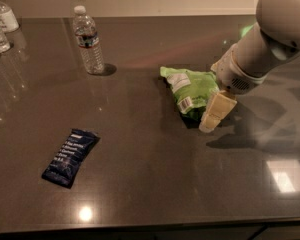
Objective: Pick green rice chip bag
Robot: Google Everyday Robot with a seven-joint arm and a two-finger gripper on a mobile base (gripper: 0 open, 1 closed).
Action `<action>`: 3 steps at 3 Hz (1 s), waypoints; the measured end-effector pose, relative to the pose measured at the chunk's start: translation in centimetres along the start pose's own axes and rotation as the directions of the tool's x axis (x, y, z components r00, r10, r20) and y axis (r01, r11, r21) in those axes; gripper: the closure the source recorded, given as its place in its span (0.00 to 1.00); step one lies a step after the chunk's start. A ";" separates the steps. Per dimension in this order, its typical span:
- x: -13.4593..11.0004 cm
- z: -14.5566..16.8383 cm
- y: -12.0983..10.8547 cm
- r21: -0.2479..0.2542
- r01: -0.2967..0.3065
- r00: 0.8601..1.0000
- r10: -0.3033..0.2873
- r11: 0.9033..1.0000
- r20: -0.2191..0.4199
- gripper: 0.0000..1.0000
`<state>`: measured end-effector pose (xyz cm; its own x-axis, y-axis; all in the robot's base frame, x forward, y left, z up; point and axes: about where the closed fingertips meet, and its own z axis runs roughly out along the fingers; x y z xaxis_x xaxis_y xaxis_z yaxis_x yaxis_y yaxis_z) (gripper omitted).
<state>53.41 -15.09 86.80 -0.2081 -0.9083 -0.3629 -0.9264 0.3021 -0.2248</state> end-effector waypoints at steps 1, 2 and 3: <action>0.1 1.4 -0.4 0.000 -0.002 1.000 0.002 1.000 -0.012 0.00; 0.0 2.1 -0.8 0.004 -0.009 1.000 0.009 1.000 -0.023 0.18; -0.3 1.7 -1.2 0.011 -0.010 1.000 0.010 1.000 -0.019 0.41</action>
Offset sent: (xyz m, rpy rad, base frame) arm 0.0229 0.0043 -0.0230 -0.0268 0.0092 -0.0304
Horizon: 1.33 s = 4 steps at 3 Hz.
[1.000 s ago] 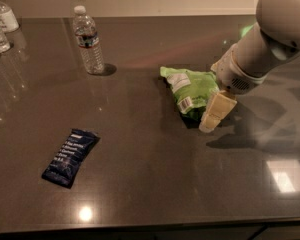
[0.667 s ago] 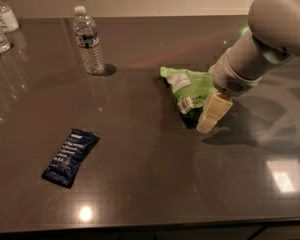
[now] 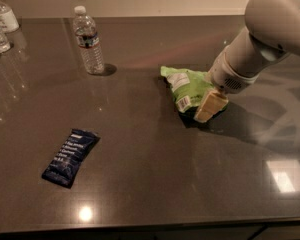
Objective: Pick green rice chip bag
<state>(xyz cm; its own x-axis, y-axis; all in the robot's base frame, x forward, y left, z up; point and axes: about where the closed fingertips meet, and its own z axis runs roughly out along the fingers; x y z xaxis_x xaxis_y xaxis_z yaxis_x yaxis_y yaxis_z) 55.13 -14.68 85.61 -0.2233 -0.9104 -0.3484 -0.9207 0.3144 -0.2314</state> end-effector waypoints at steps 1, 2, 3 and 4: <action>-0.5 -1.4 -0.4 0.009 -0.001 1.000 0.000 1.000 0.018 0.65; -1.5 -3.8 -0.5 0.031 0.007 0.998 -0.009 0.999 0.065 0.87; -3.0 -6.6 -0.3 0.050 0.028 0.992 -0.033 0.998 0.118 1.00; -4.4 -9.2 0.0 0.066 0.048 0.985 -0.058 0.997 0.164 1.00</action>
Offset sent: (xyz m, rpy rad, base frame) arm -0.0086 0.0039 0.0757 0.1036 -0.0971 0.0226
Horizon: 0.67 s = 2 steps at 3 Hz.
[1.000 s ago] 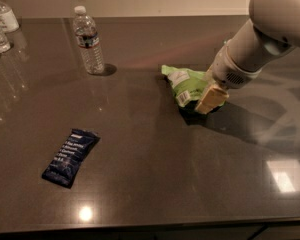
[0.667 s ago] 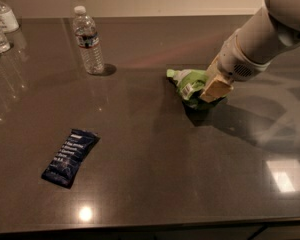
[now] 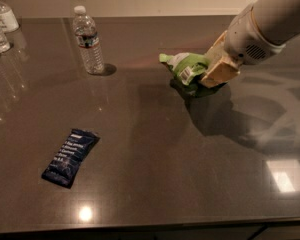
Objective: Pick green rice chip bag
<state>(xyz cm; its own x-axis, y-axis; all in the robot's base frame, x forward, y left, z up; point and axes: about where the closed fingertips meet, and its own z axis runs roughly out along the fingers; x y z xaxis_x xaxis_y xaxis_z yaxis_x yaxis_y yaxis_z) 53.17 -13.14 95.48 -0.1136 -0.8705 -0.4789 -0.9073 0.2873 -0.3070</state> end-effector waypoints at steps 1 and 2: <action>-1.9 -2.5 0.1 0.012 0.027 0.998 -0.027 1.000 0.054 1.00; -4.1 -6.2 -0.4 -0.001 0.053 0.990 -0.053 0.999 0.128 1.00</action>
Offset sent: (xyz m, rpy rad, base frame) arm -0.0215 0.0114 0.0891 0.1213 -0.0725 0.0886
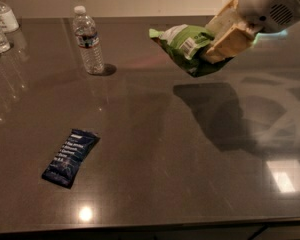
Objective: Pick green rice chip bag
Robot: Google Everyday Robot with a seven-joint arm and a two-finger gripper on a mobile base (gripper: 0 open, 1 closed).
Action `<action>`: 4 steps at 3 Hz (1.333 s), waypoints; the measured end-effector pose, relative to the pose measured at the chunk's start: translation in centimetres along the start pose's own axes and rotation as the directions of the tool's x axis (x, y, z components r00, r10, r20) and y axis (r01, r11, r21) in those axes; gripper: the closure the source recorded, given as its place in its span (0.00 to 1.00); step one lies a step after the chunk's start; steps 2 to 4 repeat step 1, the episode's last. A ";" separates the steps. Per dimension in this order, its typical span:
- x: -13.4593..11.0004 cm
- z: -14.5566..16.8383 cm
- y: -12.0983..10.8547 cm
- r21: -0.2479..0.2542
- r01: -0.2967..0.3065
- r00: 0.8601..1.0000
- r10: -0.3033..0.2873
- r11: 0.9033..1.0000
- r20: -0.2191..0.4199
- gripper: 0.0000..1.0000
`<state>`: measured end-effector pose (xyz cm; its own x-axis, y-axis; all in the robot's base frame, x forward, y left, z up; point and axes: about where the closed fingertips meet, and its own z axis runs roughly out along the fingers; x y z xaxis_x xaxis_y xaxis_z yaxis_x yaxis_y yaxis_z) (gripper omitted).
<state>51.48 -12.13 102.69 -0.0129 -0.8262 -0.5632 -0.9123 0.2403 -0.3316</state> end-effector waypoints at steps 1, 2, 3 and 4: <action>-0.2 -0.3 0.0 0.001 0.003 1.000 -0.003 1.000 0.003 1.00; -0.2 -0.3 0.0 0.001 0.003 1.000 -0.003 1.000 0.003 1.00; -0.2 -0.3 0.0 0.001 0.003 1.000 -0.003 1.000 0.003 1.00; -0.2 -0.3 0.0 0.001 0.003 1.000 -0.003 1.000 0.003 1.00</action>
Offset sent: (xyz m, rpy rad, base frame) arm 0.0000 0.0000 0.0000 0.0000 0.0000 0.0000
